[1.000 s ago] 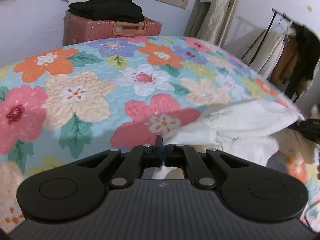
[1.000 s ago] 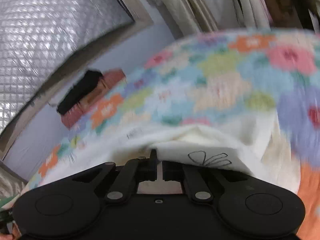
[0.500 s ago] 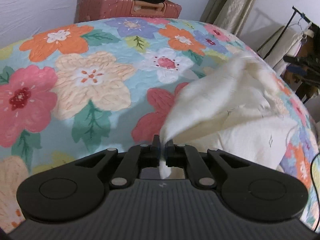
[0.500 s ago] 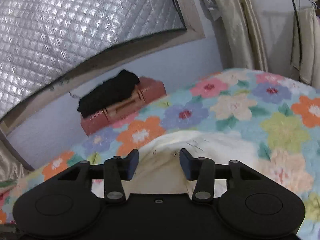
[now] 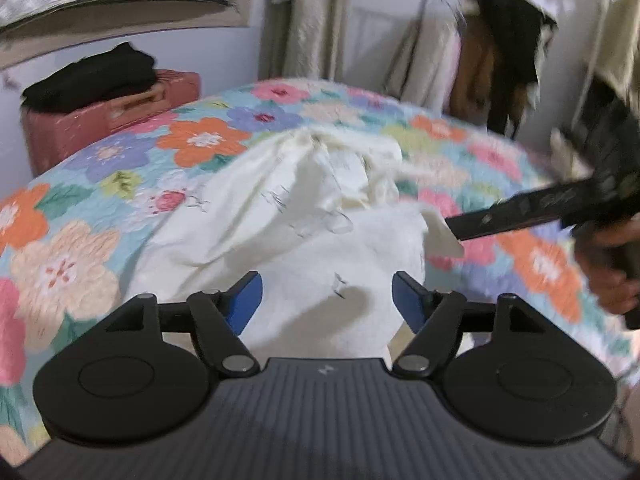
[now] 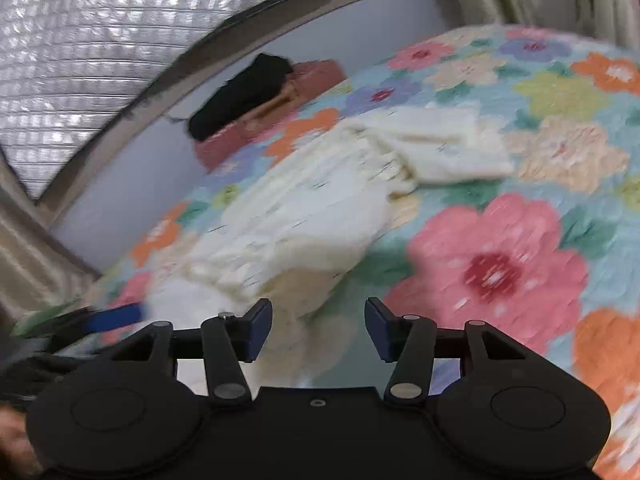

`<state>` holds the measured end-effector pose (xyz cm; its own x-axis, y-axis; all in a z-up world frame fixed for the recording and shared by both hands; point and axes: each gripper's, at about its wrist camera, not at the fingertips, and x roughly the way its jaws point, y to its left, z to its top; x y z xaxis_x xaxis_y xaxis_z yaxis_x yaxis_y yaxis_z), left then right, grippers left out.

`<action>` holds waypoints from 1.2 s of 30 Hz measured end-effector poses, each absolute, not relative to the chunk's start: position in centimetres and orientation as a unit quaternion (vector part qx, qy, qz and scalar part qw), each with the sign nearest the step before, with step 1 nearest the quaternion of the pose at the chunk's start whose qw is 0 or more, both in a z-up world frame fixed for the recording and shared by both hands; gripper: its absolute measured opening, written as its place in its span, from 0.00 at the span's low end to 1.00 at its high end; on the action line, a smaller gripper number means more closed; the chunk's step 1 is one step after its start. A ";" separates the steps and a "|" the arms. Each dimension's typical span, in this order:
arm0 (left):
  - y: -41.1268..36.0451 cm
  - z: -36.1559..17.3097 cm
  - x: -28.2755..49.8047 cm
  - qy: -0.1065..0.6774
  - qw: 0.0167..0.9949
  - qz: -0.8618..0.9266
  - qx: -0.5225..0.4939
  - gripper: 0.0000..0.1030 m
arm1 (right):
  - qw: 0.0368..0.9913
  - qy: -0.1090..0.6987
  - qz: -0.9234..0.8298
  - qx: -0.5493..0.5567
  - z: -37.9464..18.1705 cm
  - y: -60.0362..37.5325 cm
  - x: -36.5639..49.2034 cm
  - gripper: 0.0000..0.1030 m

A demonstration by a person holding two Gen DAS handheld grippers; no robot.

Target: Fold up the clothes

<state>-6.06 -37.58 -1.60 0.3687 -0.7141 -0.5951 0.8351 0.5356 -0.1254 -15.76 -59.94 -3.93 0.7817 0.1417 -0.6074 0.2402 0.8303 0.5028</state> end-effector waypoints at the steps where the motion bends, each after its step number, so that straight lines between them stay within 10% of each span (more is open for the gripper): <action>1: -38.2 -2.0 -6.3 0.304 0.818 -0.475 0.113 0.79 | 0.898 0.333 -0.022 0.286 -4.1 -59.4 -15.9 0.58; 6: -40.8 -3.5 -6.7 0.304 0.808 -0.476 0.166 0.81 | 0.899 0.352 0.000 0.261 -5.0 -56.9 -16.6 0.65; 7: -41.0 -3.8 -6.3 0.317 0.810 -0.465 0.164 0.49 | 0.899 0.355 0.005 0.255 -5.1 -56.3 -16.8 0.65; 9: -41.1 -4.2 -5.3 0.344 0.812 -0.445 0.152 0.17 | 0.897 0.361 -0.002 0.254 -5.8 -56.2 -16.4 0.65; 11: -40.2 -4.3 -4.1 0.364 0.816 -0.437 0.107 0.11 | 0.893 0.359 -0.013 0.273 -6.7 -56.4 -16.0 0.65; 18: -37.2 -2.4 -3.0 0.362 0.831 -0.420 0.039 0.09 | 0.890 0.366 -0.024 0.270 -9.1 -53.5 -13.3 0.59; 19: -36.7 -2.0 -2.9 0.361 0.834 -0.417 0.030 0.09 | 0.894 0.366 -0.027 0.258 -9.0 -52.9 -13.0 0.46; 20: -36.3 -1.7 -2.7 0.360 0.837 -0.412 0.023 0.09 | 0.900 0.362 -0.026 0.241 -8.6 -52.7 -12.8 0.06; 21: -36.0 -1.4 -2.5 0.359 0.840 -0.407 0.016 0.09 | 0.906 0.354 -0.030 0.231 -8.1 -52.8 -12.9 0.02; 36: -35.3 0.8 -2.7 0.381 0.853 -0.352 -0.051 0.08 | 0.921 0.262 -0.200 0.210 -1.2 -62.2 -22.4 0.02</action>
